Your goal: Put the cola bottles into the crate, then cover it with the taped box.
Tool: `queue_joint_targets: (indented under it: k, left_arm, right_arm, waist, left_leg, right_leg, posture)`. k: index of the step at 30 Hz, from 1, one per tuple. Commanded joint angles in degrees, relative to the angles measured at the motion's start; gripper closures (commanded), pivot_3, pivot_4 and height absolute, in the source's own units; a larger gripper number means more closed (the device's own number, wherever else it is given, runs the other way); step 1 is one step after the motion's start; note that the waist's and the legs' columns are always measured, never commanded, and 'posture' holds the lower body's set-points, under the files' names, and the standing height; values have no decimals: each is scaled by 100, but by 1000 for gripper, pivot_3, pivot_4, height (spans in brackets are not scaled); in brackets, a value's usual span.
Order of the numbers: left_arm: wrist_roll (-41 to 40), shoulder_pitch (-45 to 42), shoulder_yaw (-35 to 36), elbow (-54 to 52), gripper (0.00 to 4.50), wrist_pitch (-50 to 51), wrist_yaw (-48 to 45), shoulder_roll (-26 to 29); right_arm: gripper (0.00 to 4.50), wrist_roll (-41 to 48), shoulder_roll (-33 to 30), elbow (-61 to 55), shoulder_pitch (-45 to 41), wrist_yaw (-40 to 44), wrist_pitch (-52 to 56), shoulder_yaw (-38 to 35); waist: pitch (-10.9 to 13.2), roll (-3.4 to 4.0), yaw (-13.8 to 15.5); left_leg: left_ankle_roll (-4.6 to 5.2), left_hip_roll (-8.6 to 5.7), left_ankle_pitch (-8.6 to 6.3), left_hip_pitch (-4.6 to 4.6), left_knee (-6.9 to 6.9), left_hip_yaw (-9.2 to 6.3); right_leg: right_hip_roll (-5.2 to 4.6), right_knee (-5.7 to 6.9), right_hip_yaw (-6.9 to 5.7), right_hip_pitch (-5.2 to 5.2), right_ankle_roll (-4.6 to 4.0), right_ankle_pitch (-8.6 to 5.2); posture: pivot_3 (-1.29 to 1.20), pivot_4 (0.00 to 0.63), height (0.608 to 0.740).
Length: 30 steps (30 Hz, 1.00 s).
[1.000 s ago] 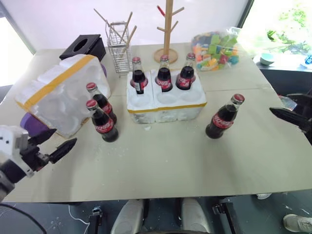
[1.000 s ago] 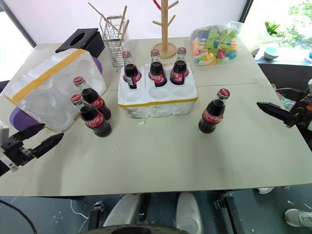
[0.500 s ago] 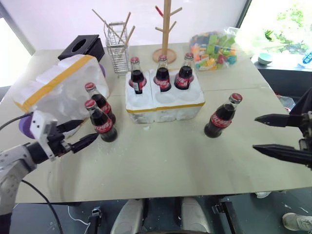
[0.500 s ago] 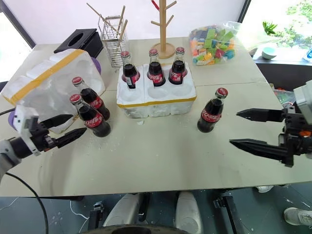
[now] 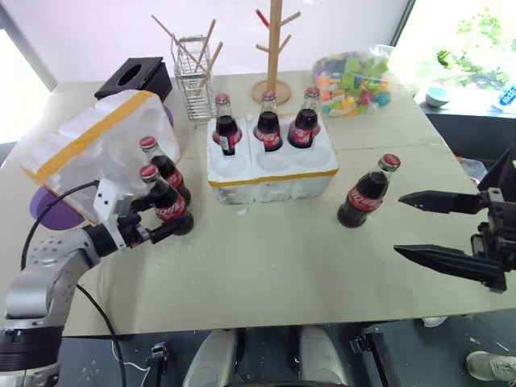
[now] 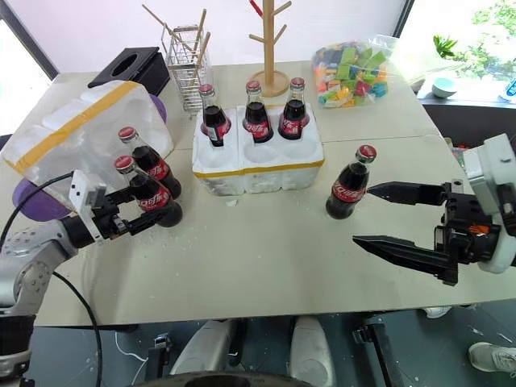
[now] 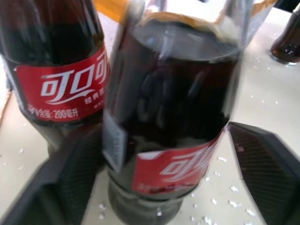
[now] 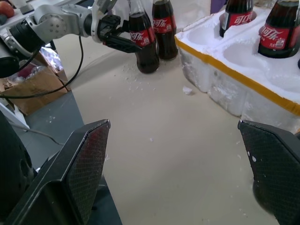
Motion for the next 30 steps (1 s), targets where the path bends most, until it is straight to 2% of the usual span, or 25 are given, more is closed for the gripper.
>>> queue_joint_targets:
  k: [1,7,10,12,16,19,25,28,30]
  left_arm:
    - [-119,34,191,-326,1764,8,-18,87]
    - [-630,-24,239,-792,1764,542,-353,374]
    - [-631,-647,-125,-1011,1764,592,-492,457]
    - [-551,-1148,-331,-887,1764,597,-869,719]
    - [-757,-2221,-510,-244,1764,932,-1361,921]
    - [-790,-2901,-852,28,1764,1071,-1836,859]
    - [-721,-4060,-1656,350,1764,1227,-1912,-193]
    - [-343,-4321,-1972,359,1764,1099,-1450,-751]
    - [38,-4451,-2126,395,1764,1109,-755,-1161]
  right_arm:
    - [0,125,23,-41,-78,-99,-167,53]
    - [0,122,12,-25,-153,-263,-311,303]
    - [0,85,35,-8,-236,-384,-402,517]
    - [0,128,50,-30,-269,-486,-415,565]
    - [0,262,89,-76,-283,-683,-402,562]
    - [0,291,159,-113,-214,-835,-394,543]
    - [0,438,261,-178,-146,-1183,-392,516]
    - [0,483,291,-223,-80,-1333,-391,466]
    - [0,540,343,-290,-9,-1444,-389,400]
  waist:
    - [0,-1,2]
    - [10,-18,1]
    - [16,-28,21]
    - [26,-43,97]
    - [27,-46,138]
    - [30,-51,138]
    - [43,-70,147]
    - [45,-74,147]
    - [45,-74,132]
  left_leg:
    - [0,0,0,0,1,0]
    - [0,0,0,-2,1,0]
    - [0,2,0,-3,2,0]
    - [-4,7,4,-10,9,3]
    - [-8,22,6,-7,9,39]
    - [-6,24,7,-9,8,46]
    - [-3,22,5,-13,16,62]
    - [-3,22,5,-14,30,63]
    - [-2,23,5,-13,32,67]
  right_leg:
    - [0,0,0,0,0,0]
    - [5,-1,0,-1,0,1]
    - [7,-1,0,-4,-1,1]
    - [9,1,-5,-2,3,7]
    - [11,-2,-2,-4,-4,16]
    - [16,-4,-2,-5,3,20]
    - [12,-10,8,-4,31,35]
    - [12,-9,12,-2,39,40]
    - [13,-8,17,-2,41,42]
  posture:
    - [0,150,740]
    - [0,150,740]
    - [0,150,740]
    - [0,150,740]
    - [0,150,740]
    - [0,150,740]
    - [0,150,740]
    - [0,150,740]
    - [0,150,740]
